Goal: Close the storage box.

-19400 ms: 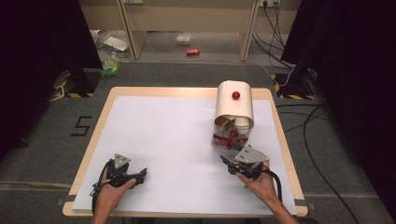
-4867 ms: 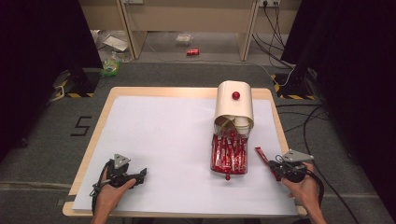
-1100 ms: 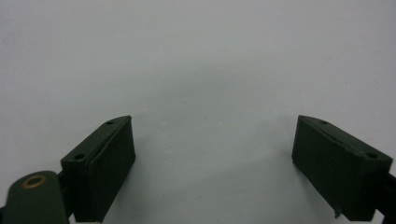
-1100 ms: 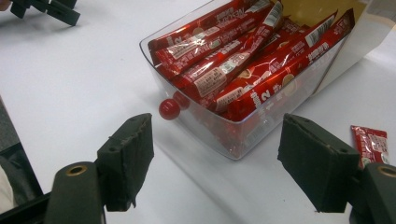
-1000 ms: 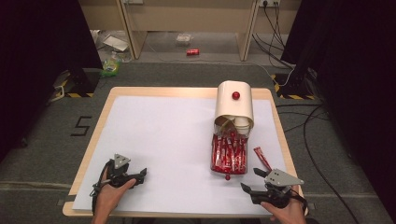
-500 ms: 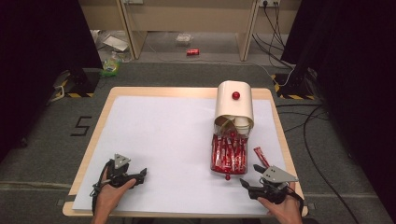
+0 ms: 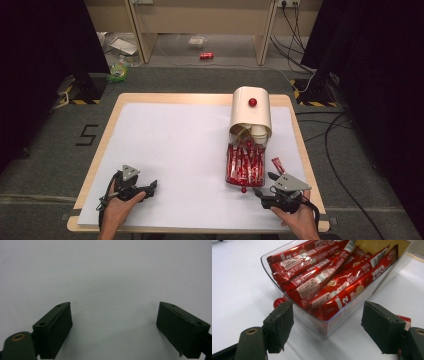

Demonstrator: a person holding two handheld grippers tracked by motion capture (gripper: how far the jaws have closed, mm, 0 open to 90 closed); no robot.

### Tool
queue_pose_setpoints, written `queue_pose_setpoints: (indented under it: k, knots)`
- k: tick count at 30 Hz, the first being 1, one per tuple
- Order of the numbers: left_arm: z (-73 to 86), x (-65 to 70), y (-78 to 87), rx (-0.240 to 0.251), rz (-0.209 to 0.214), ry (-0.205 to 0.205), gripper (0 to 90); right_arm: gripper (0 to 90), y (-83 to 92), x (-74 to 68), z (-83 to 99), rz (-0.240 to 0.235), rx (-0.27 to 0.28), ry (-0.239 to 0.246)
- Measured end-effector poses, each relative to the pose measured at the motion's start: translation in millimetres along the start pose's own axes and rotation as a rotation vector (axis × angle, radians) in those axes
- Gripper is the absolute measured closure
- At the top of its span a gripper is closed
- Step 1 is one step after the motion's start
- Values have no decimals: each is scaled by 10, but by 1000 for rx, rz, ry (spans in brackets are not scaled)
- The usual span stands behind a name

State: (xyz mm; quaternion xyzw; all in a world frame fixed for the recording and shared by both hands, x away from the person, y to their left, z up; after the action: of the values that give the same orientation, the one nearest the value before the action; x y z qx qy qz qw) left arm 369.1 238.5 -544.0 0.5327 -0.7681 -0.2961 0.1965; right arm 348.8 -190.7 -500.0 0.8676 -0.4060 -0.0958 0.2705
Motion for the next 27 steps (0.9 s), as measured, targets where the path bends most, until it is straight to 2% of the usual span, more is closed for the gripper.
queue_pose_setpoints:
  k: [7,27]
  knots:
    - [0,0,0,0,0,0,122,252,-39,-35,-33,0,2,39]
    - [0,0,0,0,0,0,122,259,-105,29,-66,11,7,34]
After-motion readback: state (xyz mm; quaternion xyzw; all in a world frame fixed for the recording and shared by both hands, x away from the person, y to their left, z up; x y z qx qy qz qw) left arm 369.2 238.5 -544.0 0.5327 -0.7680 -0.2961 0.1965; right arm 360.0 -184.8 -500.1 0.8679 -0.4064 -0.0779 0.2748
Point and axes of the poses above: each handheld gripper's, and its own axes: y roughly backward along the jaws, z roughly out of its underside, x roughly to its right, the point moved 6 cm from there along -y, roughly forward along the jaws, and after that the axes turned 4 degrees about -y, right-handed, at the moved point
